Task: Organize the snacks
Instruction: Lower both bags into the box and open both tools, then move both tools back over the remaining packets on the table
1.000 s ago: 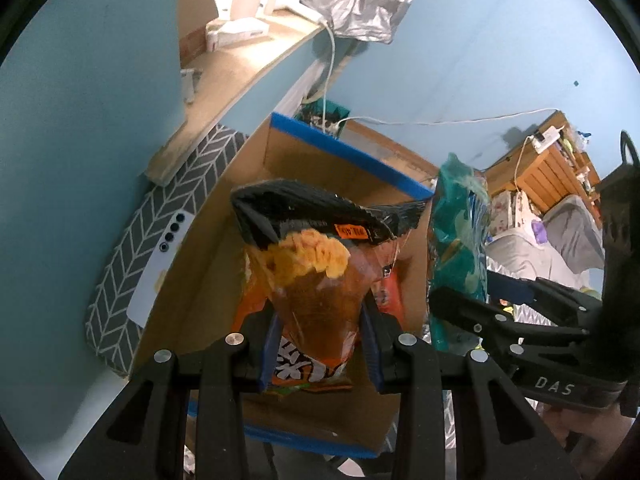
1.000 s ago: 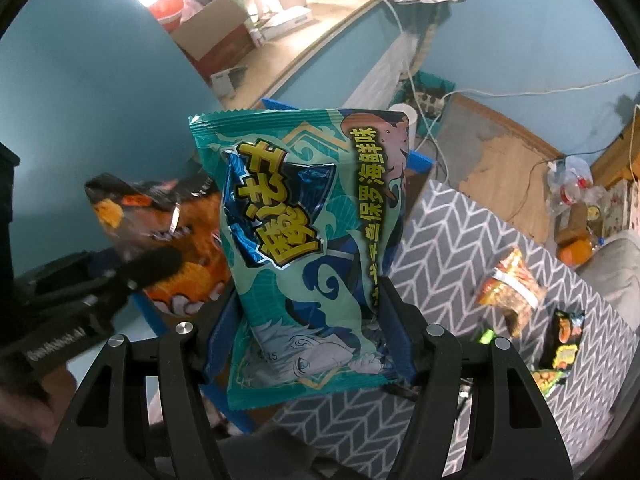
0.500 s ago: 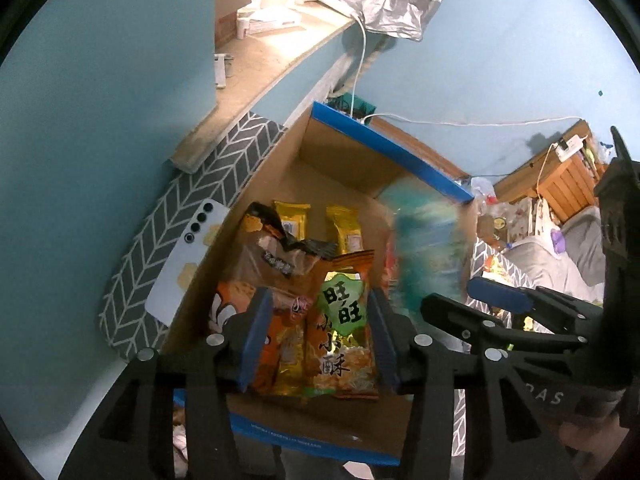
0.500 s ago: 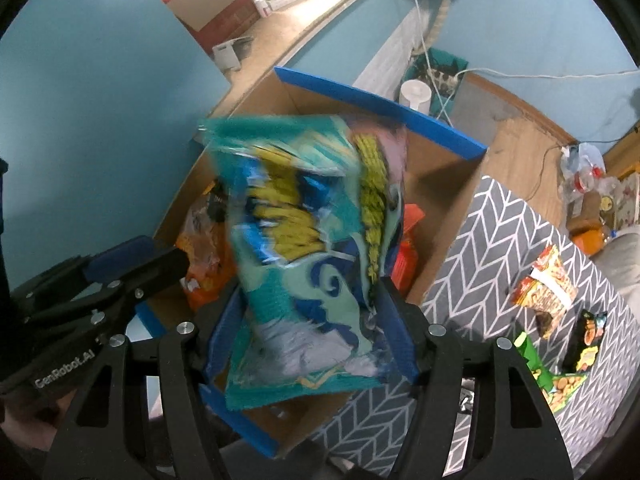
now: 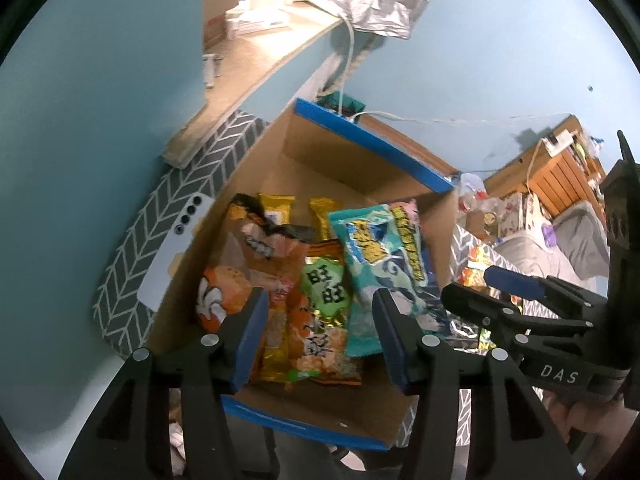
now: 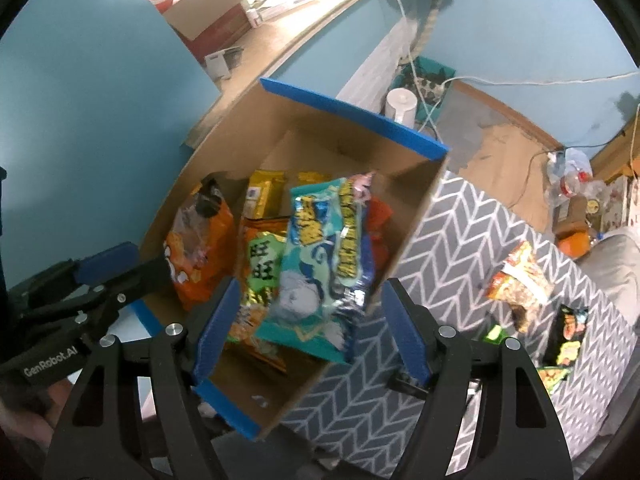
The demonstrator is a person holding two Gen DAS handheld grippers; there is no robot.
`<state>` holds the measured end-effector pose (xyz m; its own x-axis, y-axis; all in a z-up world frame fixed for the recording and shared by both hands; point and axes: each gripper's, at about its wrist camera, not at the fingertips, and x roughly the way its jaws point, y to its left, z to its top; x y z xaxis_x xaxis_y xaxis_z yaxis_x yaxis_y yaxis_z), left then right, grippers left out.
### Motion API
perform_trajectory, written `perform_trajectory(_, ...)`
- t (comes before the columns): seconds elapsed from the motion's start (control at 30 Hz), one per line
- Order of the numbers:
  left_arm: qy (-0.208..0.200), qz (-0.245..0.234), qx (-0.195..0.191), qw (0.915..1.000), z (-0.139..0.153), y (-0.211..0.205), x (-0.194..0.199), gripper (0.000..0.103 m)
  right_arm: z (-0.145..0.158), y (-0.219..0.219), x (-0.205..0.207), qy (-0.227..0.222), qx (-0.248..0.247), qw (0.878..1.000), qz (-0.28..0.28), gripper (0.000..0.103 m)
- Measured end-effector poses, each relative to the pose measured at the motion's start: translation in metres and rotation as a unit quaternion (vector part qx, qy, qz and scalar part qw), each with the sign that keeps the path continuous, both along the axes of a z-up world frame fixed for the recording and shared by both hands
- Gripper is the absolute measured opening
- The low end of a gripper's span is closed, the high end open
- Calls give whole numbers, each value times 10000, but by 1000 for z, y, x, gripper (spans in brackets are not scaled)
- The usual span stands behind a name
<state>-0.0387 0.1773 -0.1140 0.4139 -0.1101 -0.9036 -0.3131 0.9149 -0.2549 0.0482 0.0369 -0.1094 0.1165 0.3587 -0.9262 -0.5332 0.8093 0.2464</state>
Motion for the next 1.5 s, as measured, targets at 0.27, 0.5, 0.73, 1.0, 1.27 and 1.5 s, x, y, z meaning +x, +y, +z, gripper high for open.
perform_trajectory(0.27, -149, -772, 92, 9969, 11, -44, 11, 62, 5, -43, 1, -51, -77, 9996, -271, 74)
perform_trajectory(0.5, -189, -1297, 110, 9913, 15, -83, 23, 65, -2, -97, 5, -19, -197, 9981, -588, 74)
perform_trajectory(0.73, -149, -1880, 103, 9820, 14, -128, 34, 73, -11, -146, 4, 17, -315, 9968, -740, 74)
perform_trajectory(1.0, -31, -2555, 284, 9664, 1, -177, 41, 73, -26, -187, 6, -55, -469, 9971, -592, 73)
perform_trajectory(1.27, 340, -3097, 286, 9498, -27, -219, 43, 78, -54, -203, 4, -168, -628, 9979, -1, 73)
perform_trajectory(1.5, 691, -3416, 530, 9358, -58, -246, 33, 78, -76, -208, 5, -257, -800, 9953, 486, 73)
